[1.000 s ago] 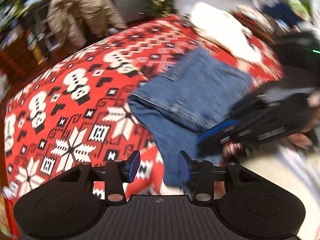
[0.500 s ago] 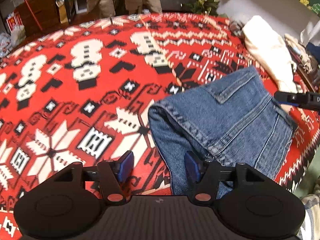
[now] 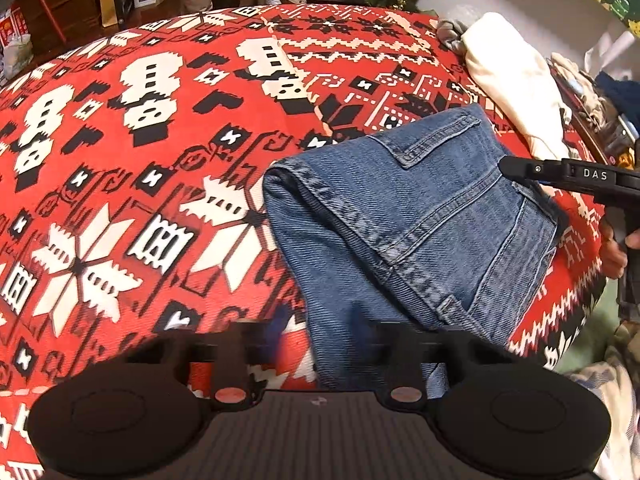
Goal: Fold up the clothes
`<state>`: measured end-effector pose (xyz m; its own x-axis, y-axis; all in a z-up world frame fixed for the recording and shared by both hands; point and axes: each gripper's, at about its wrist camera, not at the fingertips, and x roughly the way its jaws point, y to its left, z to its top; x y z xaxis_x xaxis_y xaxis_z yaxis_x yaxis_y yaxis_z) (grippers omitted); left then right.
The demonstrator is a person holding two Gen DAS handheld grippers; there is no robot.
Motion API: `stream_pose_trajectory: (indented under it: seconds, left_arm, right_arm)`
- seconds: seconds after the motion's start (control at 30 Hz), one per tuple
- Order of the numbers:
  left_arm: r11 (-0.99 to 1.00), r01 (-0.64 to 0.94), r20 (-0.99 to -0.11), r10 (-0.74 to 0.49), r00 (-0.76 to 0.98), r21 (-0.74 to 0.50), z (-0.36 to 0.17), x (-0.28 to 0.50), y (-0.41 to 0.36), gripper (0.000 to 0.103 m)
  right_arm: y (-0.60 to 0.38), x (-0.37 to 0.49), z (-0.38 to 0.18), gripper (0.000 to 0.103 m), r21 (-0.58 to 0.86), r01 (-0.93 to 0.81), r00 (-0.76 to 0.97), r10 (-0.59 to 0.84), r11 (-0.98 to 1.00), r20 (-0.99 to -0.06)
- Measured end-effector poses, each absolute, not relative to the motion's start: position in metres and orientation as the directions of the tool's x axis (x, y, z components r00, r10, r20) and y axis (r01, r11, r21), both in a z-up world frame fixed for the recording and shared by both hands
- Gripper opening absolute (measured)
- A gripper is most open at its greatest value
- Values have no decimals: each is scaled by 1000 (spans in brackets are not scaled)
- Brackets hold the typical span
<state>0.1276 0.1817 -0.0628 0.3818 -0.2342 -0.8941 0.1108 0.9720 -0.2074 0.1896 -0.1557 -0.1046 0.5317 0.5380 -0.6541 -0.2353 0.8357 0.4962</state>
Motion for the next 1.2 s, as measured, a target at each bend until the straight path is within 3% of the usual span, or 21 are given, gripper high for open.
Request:
stream_pose_trajectory:
  seconds: [0.07,0.23,0.43,0.53,0.6,0.77,0.9,1.0,1.1,1.2]
  left_arm:
    - [976,85,-895,-216,391,-199,-61,128,180,9]
    - [984,58,-864,-173,472,-166,-43,115,178,5]
    - [978,-127,-828,-66,557,-163,-11,96,208,0]
    - [964,-230,-765,45,642,-136,12,76,230,0]
    - [938,-282,-740,43,671,-201,18,65,252,0]
    - [867,-339,-772,-78,630,-364,-17,69,280,0]
    - [854,-307,-809,-199,552,-419,-45,89,265,11]
    - [856,-291,-838,-254,482,-427,-63,102,250,28]
    - [835,-313,-838,-278,469,-452,-68,106,250,31]
    - [830,-341,-845,-256,471,-441,-66,111,248,35]
  right_arm:
    - [-152,187,-101,12,469,-234,555,513,852,-655]
    - [-141,185,-81,11,451,-254,591,506,856,-628]
    - [-102,203,-56,10,435,-340,579,550,834,-602]
    - [-59,222,-39,10,382,-417,566,565,824,-601]
    - [-30,239,-28,10,347,-454,565,566,821,-600]
    - [15,278,-27,10,251,-537,511,547,806,-663]
    - [-2,292,-49,10,263,-527,473,536,808,-700]
    - [-14,301,-66,11,310,-511,458,560,801,-691]
    - [-21,308,-80,12,354,-496,452,584,793,-674]
    - [-28,314,-88,24,384,-489,445,603,783,-662]
